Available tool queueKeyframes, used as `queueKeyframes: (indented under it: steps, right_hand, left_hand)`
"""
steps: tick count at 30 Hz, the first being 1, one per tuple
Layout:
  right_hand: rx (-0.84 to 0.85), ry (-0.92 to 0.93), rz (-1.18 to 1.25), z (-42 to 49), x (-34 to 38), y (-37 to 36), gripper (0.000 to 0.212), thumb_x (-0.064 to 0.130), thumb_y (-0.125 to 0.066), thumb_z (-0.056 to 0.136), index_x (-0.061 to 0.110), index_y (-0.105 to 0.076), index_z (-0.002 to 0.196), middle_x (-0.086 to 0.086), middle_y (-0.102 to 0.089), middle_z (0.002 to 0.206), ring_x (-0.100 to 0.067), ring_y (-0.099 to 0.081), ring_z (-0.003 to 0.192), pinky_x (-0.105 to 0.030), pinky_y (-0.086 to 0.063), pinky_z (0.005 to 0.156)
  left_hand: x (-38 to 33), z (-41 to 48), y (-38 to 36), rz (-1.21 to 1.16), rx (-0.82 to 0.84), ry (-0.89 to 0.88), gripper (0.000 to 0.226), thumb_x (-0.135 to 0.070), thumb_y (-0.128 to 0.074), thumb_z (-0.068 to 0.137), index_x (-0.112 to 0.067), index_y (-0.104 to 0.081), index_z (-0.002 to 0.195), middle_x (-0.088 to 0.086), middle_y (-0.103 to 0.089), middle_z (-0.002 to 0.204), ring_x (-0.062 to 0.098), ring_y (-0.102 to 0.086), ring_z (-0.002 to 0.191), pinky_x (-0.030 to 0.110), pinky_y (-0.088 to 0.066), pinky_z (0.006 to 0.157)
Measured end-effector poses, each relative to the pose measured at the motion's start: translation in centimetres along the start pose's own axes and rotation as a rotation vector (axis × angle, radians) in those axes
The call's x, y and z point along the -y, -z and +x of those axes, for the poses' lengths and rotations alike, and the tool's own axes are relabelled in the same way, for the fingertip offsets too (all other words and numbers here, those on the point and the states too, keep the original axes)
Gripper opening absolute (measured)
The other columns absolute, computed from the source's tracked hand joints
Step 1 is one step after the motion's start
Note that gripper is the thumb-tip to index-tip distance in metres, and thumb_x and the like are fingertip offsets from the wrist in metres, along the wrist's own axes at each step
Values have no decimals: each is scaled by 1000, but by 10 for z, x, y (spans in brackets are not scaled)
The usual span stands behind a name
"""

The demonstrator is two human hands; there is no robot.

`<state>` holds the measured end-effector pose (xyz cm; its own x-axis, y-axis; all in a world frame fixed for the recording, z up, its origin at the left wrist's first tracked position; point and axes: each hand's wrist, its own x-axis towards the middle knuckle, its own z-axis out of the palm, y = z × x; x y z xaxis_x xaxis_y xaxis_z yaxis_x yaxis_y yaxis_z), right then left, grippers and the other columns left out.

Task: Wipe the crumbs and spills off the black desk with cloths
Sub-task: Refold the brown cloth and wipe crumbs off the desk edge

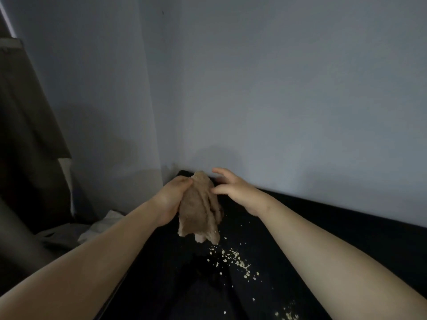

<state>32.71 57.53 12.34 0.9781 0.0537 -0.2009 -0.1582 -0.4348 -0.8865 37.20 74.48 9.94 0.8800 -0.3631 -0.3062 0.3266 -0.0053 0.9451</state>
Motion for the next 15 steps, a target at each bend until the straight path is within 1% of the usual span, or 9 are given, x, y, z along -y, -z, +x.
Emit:
queueKeyframes:
  steps: [1, 3, 4, 6, 8, 10, 12, 13, 15]
  right_hand:
    - [62, -4, 102, 2, -1, -2, 57, 7, -54, 91, 27, -36, 140, -4, -52, 127, -14, -51, 110, -21, -41, 90]
    - [73, 5, 97, 7, -5, -6, 50, 2, -51, 92, 24, -44, 137, -4, -60, 106, -11, -58, 91, -18, -49, 77]
    - [42, 13, 81, 11, -6, -8, 47, 3, -52, 92, 23, -47, 134, -4, -62, 102, -11, -60, 89, -18, -50, 75]
    - [-29, 3, 107, 19, -9, -10, 42, 9, -57, 90, 22, -52, 130, -3, -63, 101, -12, -61, 90, -20, -51, 74]
    - [-73, -9, 111, 28, -14, -13, 39, 15, -60, 90, 21, -53, 127, -5, -62, 107, -14, -60, 95, -22, -49, 75]
    - [-120, -21, 69, 38, -25, -15, 37, 20, -60, 91, 20, -53, 128, -5, -60, 112, -15, -57, 98, -22, -47, 76]
    - [-176, -61, 25, 47, -39, -11, 38, 23, -58, 92, 18, -51, 129, 0, -58, 108, -12, -54, 98, -22, -42, 79]
    - [-195, -94, 5, 50, -47, -8, 38, 23, -57, 93, 17, -50, 130, 2, -55, 104, -11, -53, 96, -21, -40, 80]
    - [-233, -162, -27, 58, -63, 0, 38, 22, -55, 93, 17, -49, 130, 5, -53, 99, -10, -52, 91, -20, -39, 77]
  left_hand:
    - [0, 1, 2, -19, 4, -6, 27, -26, -41, 99, -7, -54, 115, 20, -60, 117, 31, -59, 107, 45, -46, 96]
    - [-1, 3, 6, -27, 8, -12, 25, -26, -48, 96, -8, -55, 112, 19, -62, 114, 30, -61, 104, 45, -48, 93]
    - [0, 5, 8, 4, 10, -2, 28, -26, -54, 93, -8, -54, 115, 18, -62, 113, 30, -62, 104, 45, -49, 93]
    - [2, 8, 14, 104, 43, 47, 43, -22, -66, 83, -6, -52, 121, 18, -64, 113, 30, -63, 103, 45, -49, 94]
    - [3, 15, 19, 156, 39, 73, 44, -15, -69, 81, -3, -54, 120, 18, -65, 111, 29, -64, 101, 43, -50, 93]
    - [1, 25, 23, 247, -89, 12, 29, -12, -66, 85, -1, -57, 111, 15, -65, 108, 26, -63, 98, 35, -49, 89]
    - [-2, 37, 30, 551, -291, -127, 18, -15, -62, 88, -7, -55, 102, 8, -60, 101, 22, -57, 96, 28, -43, 85]
    - [-1, 43, 34, 696, -386, -200, 18, -16, -59, 89, -8, -52, 104, 7, -57, 99, 22, -54, 94, 28, -41, 82]
    - [5, 56, 42, 840, -505, -287, 20, -17, -52, 91, -9, -46, 108, 9, -55, 98, 25, -54, 89, 31, -40, 77]
